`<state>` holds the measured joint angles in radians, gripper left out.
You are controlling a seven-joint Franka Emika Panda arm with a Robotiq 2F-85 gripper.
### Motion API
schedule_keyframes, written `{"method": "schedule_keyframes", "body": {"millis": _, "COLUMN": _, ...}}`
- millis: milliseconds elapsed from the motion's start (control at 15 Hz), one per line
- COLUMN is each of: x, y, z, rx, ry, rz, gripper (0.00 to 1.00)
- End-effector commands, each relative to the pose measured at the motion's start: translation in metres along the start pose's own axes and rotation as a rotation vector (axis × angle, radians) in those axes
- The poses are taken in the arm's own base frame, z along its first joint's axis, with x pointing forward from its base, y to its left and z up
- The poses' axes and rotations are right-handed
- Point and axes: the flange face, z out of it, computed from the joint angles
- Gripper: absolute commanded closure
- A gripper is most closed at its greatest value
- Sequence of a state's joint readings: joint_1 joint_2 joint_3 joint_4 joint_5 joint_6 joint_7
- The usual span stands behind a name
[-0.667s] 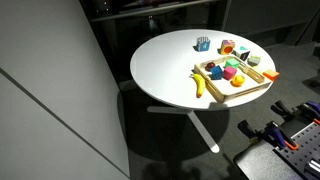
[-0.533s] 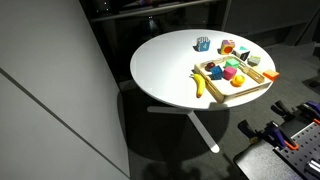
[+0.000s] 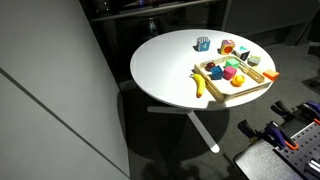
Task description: Put the banana in the crate
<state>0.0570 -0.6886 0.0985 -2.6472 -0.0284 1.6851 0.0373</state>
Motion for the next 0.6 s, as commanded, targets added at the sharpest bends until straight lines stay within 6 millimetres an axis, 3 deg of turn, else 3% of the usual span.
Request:
{"method": "schedule_keyframes", "body": {"millis": 0, "x": 0.03, "y": 0.004, "z": -0.011, "rx": -0.012, "ry": 0.048, "rz": -0.001, "gripper": 0.0}}
{"method": "schedule_keyframes", "body": {"millis": 533, "x": 0.108, "y": -0.014, "z": -0.025, "rx": -0.03, "ry": 0.158, "rz": -0.016, "gripper": 0.0}}
